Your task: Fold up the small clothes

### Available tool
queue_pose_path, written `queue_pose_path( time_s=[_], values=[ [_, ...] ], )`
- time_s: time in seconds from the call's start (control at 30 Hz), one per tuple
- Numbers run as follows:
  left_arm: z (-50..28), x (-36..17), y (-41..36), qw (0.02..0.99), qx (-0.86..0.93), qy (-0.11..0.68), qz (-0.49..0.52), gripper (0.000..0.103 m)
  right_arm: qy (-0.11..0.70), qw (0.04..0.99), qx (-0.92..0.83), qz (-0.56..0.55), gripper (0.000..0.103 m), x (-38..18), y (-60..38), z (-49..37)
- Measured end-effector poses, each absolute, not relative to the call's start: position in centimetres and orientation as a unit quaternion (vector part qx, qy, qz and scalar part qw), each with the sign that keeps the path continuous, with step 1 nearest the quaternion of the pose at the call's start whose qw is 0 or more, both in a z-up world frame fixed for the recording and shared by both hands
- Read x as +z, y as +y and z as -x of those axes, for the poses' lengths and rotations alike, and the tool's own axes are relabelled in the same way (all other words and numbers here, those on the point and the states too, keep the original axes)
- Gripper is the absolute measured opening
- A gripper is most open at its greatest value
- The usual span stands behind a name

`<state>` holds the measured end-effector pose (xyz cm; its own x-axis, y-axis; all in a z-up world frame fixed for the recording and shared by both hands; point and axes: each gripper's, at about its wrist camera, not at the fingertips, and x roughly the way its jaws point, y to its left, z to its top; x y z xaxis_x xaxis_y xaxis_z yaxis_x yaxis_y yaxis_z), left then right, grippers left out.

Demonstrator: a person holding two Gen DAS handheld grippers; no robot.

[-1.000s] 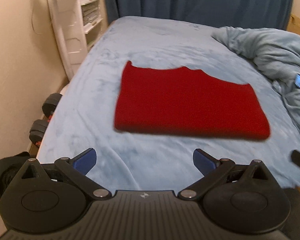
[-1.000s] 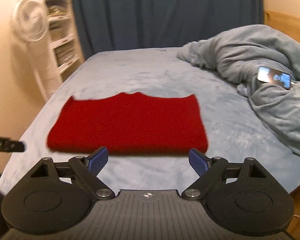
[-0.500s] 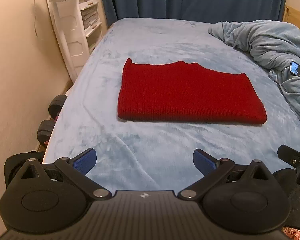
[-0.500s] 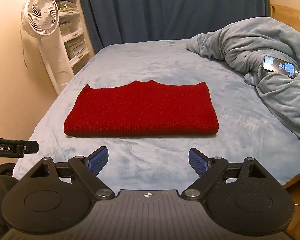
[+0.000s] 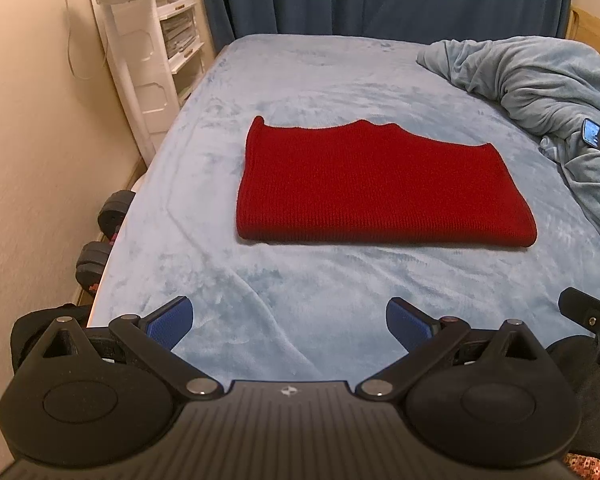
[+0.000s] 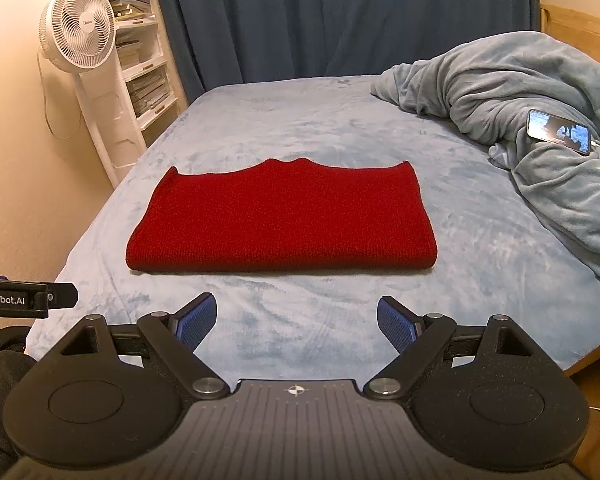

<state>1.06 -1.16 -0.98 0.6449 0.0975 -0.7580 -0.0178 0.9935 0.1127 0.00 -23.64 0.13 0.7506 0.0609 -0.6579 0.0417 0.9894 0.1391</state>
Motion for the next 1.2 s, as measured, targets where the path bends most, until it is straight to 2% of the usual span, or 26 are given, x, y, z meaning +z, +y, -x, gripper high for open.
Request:
queue_pose_path(
  time_s=[0.67, 1.2],
  values=[
    [-1.7, -1.9, -0.8, 0.897, 0.032, 0.438, -0.046, 0.103, 0.358, 0.931, 0.006, -0.076, 0.088, -0.1, -23.9, -0.3],
    [-3.3, -2.9, -1.4, 0.887, 0.047, 0.456, -0.057, 0.103, 0.374, 0.919, 0.002, -0.121, 0.088, -2.2, -25.2, -1.2]
  ],
)
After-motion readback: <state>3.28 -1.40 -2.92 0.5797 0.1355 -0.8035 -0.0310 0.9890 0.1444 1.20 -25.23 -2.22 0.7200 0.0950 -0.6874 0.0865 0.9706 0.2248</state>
